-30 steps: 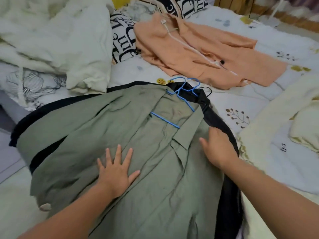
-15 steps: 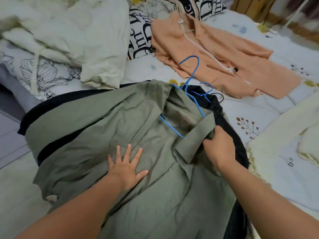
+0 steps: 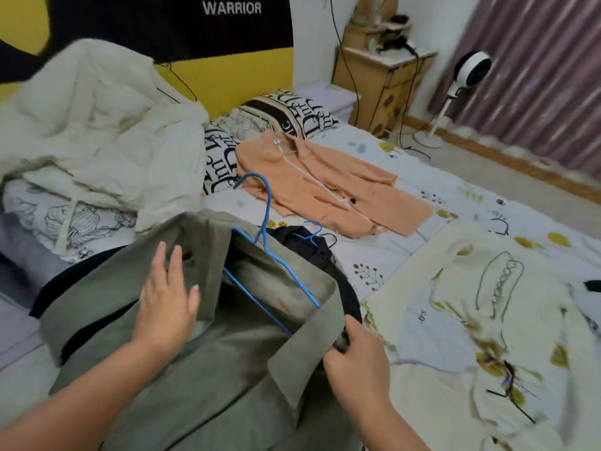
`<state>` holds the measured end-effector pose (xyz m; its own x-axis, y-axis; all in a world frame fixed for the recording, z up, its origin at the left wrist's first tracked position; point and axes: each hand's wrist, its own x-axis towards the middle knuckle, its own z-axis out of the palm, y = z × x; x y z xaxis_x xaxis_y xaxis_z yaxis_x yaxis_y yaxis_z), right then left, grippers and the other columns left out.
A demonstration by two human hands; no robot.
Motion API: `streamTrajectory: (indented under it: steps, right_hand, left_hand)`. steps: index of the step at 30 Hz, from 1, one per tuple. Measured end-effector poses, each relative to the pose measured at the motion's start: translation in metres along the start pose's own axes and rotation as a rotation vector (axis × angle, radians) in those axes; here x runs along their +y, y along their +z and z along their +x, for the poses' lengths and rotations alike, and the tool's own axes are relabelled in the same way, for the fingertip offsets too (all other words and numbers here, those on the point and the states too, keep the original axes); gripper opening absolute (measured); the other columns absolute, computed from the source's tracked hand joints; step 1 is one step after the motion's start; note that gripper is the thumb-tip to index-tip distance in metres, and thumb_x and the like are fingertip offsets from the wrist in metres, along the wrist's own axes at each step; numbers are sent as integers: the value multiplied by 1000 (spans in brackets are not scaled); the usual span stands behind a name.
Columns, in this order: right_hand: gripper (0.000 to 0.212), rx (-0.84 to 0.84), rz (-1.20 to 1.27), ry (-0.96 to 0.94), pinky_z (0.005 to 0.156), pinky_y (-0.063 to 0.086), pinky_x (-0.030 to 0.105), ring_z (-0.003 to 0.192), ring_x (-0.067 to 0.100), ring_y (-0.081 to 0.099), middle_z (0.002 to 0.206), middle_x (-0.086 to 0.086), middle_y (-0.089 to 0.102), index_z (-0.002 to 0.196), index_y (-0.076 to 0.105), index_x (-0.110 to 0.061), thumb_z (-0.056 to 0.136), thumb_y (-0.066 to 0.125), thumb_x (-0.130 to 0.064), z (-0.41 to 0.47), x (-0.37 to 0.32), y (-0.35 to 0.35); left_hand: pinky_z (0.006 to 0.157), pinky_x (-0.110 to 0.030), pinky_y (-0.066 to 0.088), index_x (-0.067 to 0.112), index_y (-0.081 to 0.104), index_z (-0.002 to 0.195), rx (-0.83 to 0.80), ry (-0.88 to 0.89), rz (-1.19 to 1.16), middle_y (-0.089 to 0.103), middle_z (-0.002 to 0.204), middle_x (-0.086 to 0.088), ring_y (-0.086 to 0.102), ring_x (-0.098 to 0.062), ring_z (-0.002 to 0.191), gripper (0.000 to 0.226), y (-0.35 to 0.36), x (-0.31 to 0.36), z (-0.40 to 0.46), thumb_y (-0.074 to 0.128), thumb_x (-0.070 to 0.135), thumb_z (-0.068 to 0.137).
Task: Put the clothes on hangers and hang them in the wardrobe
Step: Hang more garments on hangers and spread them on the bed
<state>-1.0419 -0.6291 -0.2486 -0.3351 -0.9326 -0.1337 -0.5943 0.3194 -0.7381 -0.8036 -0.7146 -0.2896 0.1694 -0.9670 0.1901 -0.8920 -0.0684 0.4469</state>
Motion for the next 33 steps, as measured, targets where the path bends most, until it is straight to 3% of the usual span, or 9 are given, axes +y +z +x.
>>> streamTrajectory:
  steps: [4, 8, 11, 14, 18, 21, 24, 27, 33]
  right_hand:
    - [18, -2, 32, -63, 51, 31, 27, 57, 15, 41, 61, -18, 54, 65, 45, -16, 73, 61, -19, -59, -18, -37]
    - [23, 34, 13, -120, 48, 24, 27, 54, 16, 35, 61, -14, 52, 62, 38, -14, 71, 59, -13, -115, -42, -74]
    - [18, 60, 47, -132, 51, 25, 31, 54, 16, 30, 57, 1, 47, 67, 41, -9, 67, 59, -8, -150, -57, -101]
    - [17, 15, 114, -141, 53, 29, 29, 53, 11, 33, 58, -1, 50, 76, 48, -15, 68, 60, -7, -182, -70, -125]
    - [24, -92, 217, -172, 61, 42, 22, 62, 3, 51, 71, -7, 64, 76, 62, -25, 71, 58, -1, -224, -90, -153]
    - [41, -103, 254, -173, 65, 42, 12, 70, -3, 56, 74, -18, 67, 82, 67, -31, 78, 46, 4, -255, -104, -163]
    - [27, -41, 235, -155, 74, 46, 17, 80, -2, 59, 84, -13, 68, 87, 69, -30, 89, 49, -12, -287, -115, -154]
    - [7, 81, 118, -140, 68, 42, 18, 73, 1, 54, 77, -11, 63, 88, 66, -30, 87, 59, -32, -320, -116, -138]
    - [9, 298, 67, 8, 61, 39, 17, 70, 1, 51, 71, -11, 58, 78, 59, -32, 86, 62, -32, -389, -103, -133]
  left_hand:
    - [111, -49, 22, 3, 21, 146, 143, 109, 11, 10, 155, -17, 19, -37, 140, 62, -74, 34, -7, 50, 6, 91]
    - [101, -59, 28, 2, 66, 108, 142, 314, 173, 53, 131, -20, 40, -42, 129, 28, -147, 32, -17, 64, -1, 81]
    - [94, -48, 32, 7, 67, 84, 58, 427, 281, 69, 92, -17, 62, -39, 103, 8, -197, 22, -35, 62, 12, 84]
    - [63, -38, 42, 15, 54, 79, 17, 502, 234, 62, 72, -14, 61, -35, 68, 15, -239, 17, -59, 49, 28, 87]
    - [47, -22, 22, 10, 45, 67, 195, 635, 268, 54, 53, -11, 56, -32, 43, 23, -282, 17, -93, 65, 10, 79]
    - [44, -29, 39, 11, 51, 72, 151, 626, 213, 55, 58, -11, 58, -32, 49, 26, -288, -12, -94, 51, 31, 88]
    - [55, -45, 50, 20, 46, 81, 57, 652, 138, 56, 64, -12, 58, -33, 58, 40, -285, -48, -91, 23, 51, 92]
    - [56, -45, 51, 23, 46, 80, -37, 691, 127, 56, 62, -6, 58, -29, 57, 42, -293, -67, -96, 22, 56, 89]
    - [47, -33, 49, 33, 50, 73, -163, 826, 32, 56, 53, 5, 56, -12, 50, 33, -320, -42, -129, 30, 55, 88]
